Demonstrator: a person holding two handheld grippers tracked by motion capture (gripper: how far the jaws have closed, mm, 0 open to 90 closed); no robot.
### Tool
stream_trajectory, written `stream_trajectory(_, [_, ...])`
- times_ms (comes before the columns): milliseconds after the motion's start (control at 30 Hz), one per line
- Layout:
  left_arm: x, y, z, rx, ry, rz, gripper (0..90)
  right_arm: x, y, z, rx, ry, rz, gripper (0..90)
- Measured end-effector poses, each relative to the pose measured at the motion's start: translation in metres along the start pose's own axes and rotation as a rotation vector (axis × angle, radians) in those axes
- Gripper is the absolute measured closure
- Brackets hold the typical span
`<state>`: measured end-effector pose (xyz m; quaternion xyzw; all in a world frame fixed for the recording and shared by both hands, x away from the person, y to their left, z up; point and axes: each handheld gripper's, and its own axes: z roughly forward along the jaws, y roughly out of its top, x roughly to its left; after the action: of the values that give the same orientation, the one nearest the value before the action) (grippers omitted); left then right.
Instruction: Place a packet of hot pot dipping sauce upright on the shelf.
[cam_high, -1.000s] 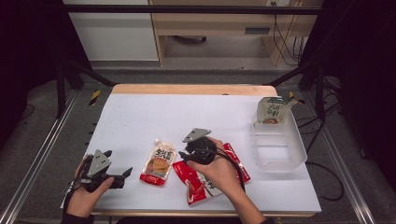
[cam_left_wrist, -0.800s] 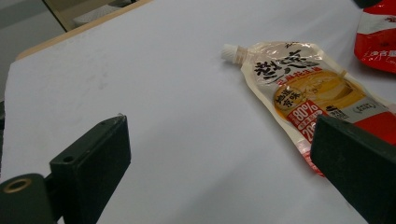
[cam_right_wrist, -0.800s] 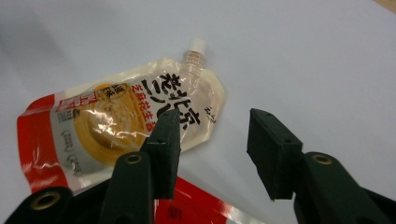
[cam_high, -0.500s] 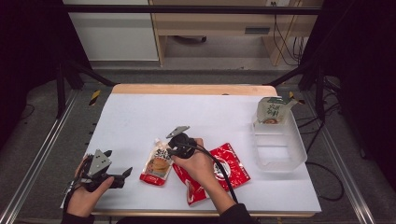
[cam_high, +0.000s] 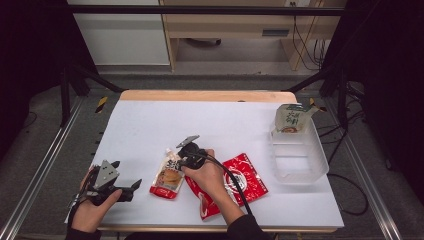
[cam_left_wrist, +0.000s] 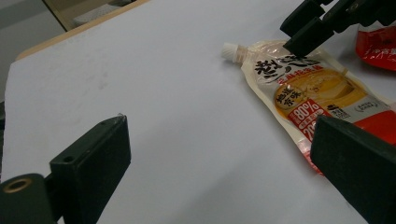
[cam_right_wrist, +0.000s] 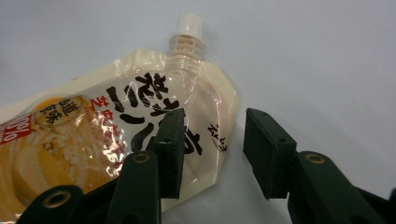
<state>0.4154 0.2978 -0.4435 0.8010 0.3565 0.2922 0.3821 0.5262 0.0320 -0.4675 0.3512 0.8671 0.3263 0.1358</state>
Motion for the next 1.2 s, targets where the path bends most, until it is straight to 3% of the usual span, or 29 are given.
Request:
stream_trajectory(200, [0.000, 0.000, 0.001, 0.002, -0.003, 0.001, 5.2, 0.000, -0.001, 0.002, 0.007, 0.017, 0.022, 63.3])
stream_trajectory(367, [-0.001, 0.000, 0.001, 0.005, -0.006, 0.003, 5.2, 0.003, -0.002, 0.001, 0.013, 0.015, 0.005, 69.6])
stream_trajectory(600, [-0.002, 0.000, 0.002, 0.009, -0.011, 0.004, 5.2, 0.008, -0.002, 0.000, 0.025, 0.029, -0.016, 86.2])
stream_trajectory(733, [-0.002, 0.000, 0.002, 0.010, -0.012, 0.003, 5.2, 0.009, 0.000, -0.002, 0.006, 0.040, -0.017, 88.4])
stream_trajectory(900, [0.000, 0.000, 0.002, 0.008, -0.011, -0.001, 5.2, 0.012, 0.011, -0.023, -0.070, 0.057, -0.027, 89.1])
stream_trajectory(1200, [0.000, 0.001, -0.001, -0.009, -0.020, -0.014, 5.5, 0.028, 0.036, -0.069, -0.181, 0.109, -0.106, 90.0])
